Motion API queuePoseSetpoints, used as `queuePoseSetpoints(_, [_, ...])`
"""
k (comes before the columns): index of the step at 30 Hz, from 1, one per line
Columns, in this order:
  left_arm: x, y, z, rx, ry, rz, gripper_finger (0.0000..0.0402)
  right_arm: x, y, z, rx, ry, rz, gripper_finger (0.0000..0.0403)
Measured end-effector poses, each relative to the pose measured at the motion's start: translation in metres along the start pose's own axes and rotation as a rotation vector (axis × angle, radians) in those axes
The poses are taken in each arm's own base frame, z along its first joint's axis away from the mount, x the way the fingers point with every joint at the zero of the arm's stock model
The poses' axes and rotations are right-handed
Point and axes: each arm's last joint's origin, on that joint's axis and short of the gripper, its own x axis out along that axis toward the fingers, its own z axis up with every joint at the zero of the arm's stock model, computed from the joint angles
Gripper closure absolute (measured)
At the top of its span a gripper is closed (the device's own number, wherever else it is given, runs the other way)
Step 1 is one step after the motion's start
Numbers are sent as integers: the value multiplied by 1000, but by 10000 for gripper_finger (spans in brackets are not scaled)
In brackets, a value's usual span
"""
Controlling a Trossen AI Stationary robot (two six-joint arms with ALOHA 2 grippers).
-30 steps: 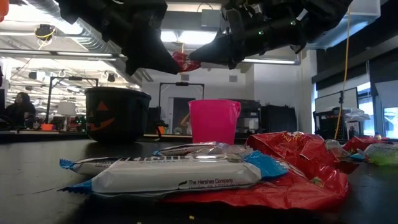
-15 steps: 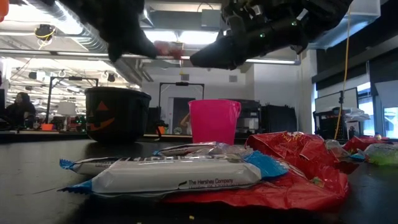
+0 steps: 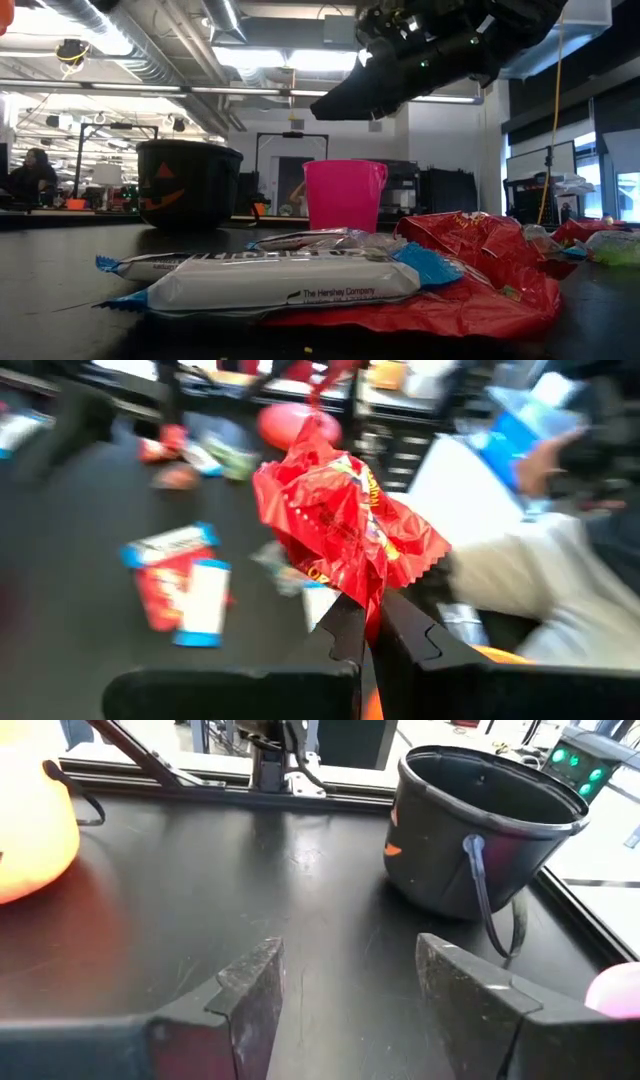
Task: Organize candy in baskets
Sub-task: Put the red candy into the orange bucket
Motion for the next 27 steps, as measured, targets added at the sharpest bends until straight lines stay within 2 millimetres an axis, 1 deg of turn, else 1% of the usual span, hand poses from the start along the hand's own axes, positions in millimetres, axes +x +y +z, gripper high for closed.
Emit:
queuePoseSetpoints(3, [2,-16,-12,-69,54,-51,401,0,0,0,9,0,-1,178])
queuePoseSetpoints(7, [9,-36,-23,-138,126,-65,401,0,0,0,20,1,3,178])
queuePoseSetpoints(12, [16,-53,-33,-203,235,-33,401,0,0,-1,27,11,6,178])
queuePoseSetpoints(16, [20,-54,-42,-323,292,11,401,0,0,0,28,6,5,178])
queuePoseSetpoints(19, [22,-55,-44,-408,318,24,394,0,0,0,29,2,5,178])
queuePoseSetpoints(27, [22,-56,-46,-486,348,20,342,0,0,-2,27,19,6,178])
